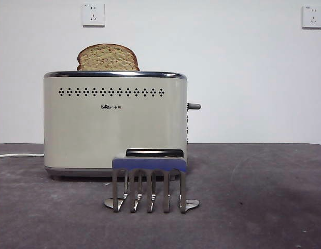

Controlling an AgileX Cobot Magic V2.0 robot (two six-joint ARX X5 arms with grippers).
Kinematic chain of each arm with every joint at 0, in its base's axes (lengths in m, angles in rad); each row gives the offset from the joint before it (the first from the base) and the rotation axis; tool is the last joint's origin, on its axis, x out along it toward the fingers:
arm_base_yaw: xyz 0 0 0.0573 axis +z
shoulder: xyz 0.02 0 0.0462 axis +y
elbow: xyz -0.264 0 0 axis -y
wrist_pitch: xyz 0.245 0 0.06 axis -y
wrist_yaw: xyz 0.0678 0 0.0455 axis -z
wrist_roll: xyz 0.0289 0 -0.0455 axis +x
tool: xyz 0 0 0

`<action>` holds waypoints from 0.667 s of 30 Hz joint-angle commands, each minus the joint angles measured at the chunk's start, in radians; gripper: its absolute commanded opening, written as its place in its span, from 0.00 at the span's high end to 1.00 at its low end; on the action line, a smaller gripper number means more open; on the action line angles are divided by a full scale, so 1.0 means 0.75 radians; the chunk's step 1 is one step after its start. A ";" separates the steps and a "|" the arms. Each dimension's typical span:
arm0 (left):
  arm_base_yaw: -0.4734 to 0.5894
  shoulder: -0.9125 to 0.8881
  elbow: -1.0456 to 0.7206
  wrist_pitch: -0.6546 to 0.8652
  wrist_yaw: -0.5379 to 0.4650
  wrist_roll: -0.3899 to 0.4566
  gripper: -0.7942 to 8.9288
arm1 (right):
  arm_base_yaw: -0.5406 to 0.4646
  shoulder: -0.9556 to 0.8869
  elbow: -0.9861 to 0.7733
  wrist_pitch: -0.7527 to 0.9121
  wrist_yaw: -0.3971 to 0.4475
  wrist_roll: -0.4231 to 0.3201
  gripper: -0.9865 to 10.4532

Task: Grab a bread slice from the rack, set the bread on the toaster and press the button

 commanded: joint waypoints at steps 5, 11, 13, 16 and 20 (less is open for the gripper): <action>0.004 -0.002 -0.019 0.002 -0.001 -0.012 0.92 | 0.070 -0.056 -0.097 0.027 0.033 0.050 0.91; 0.004 -0.002 -0.019 0.002 -0.001 -0.012 0.92 | 0.081 -0.092 -0.168 0.026 0.033 0.091 0.91; 0.004 -0.002 -0.019 0.002 -0.001 -0.012 0.92 | 0.081 -0.102 -0.184 0.026 0.033 0.096 0.91; 0.004 -0.002 -0.019 0.002 -0.001 -0.012 0.92 | 0.081 -0.118 -0.194 0.005 0.033 0.104 0.91; 0.004 -0.002 -0.019 0.002 -0.001 -0.012 0.92 | 0.081 -0.130 -0.194 -0.005 0.033 0.103 0.91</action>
